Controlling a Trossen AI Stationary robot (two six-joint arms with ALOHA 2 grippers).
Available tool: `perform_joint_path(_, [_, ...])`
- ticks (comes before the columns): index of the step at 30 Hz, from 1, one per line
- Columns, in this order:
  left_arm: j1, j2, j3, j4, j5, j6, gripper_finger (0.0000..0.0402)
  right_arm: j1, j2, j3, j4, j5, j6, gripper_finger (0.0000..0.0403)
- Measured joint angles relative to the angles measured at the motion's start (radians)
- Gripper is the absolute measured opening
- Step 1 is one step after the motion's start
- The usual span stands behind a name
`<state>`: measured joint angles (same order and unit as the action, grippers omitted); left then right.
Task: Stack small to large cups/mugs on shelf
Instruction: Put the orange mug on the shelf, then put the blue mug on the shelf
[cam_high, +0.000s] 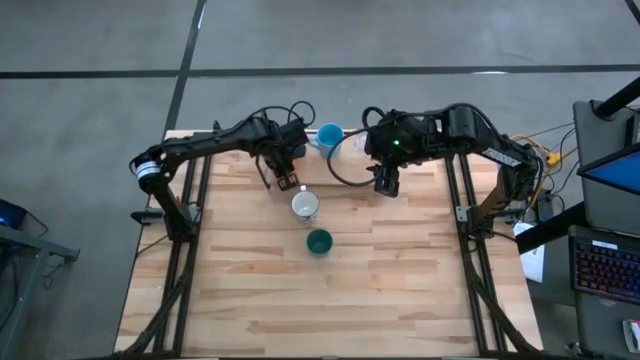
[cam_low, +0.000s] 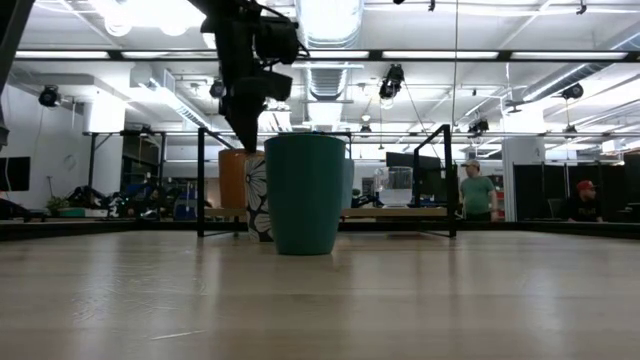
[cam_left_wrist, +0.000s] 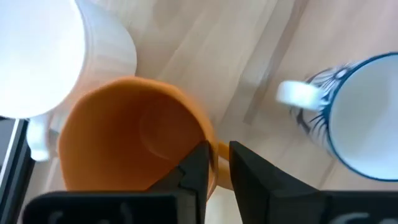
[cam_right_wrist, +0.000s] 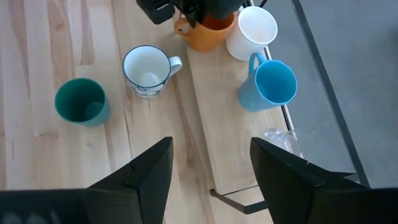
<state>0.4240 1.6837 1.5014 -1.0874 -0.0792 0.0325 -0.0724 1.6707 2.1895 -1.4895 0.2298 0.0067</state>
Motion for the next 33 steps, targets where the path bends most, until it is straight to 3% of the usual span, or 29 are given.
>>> perform_joint_path(12, [0.000,-0.028,0.020,-0.005,0.007,0.000,0.0138,-0.016,0.000,0.000,0.006,0.000,-0.011,0.0208])
perform_joint_path(18, [0.002,-0.049,0.105,-0.048,-0.001,-0.001,0.0178,-0.030,0.000,0.000,0.004,-0.001,0.034,0.0208])
perform_joint_path(23, [0.002,-0.050,0.220,-0.139,-0.006,-0.001,0.0200,-0.056,0.004,0.000,0.005,0.005,0.193,0.0208])
perform_joint_path(28, [0.002,-0.050,0.359,-0.259,-0.008,-0.001,0.0212,-0.149,0.047,-0.013,-0.085,-0.017,0.610,0.0208])
perform_joint_path(33, [0.002,-0.050,0.494,-0.391,-0.017,0.003,0.0212,-0.182,0.056,-0.128,-0.032,-0.077,0.623,0.0208])
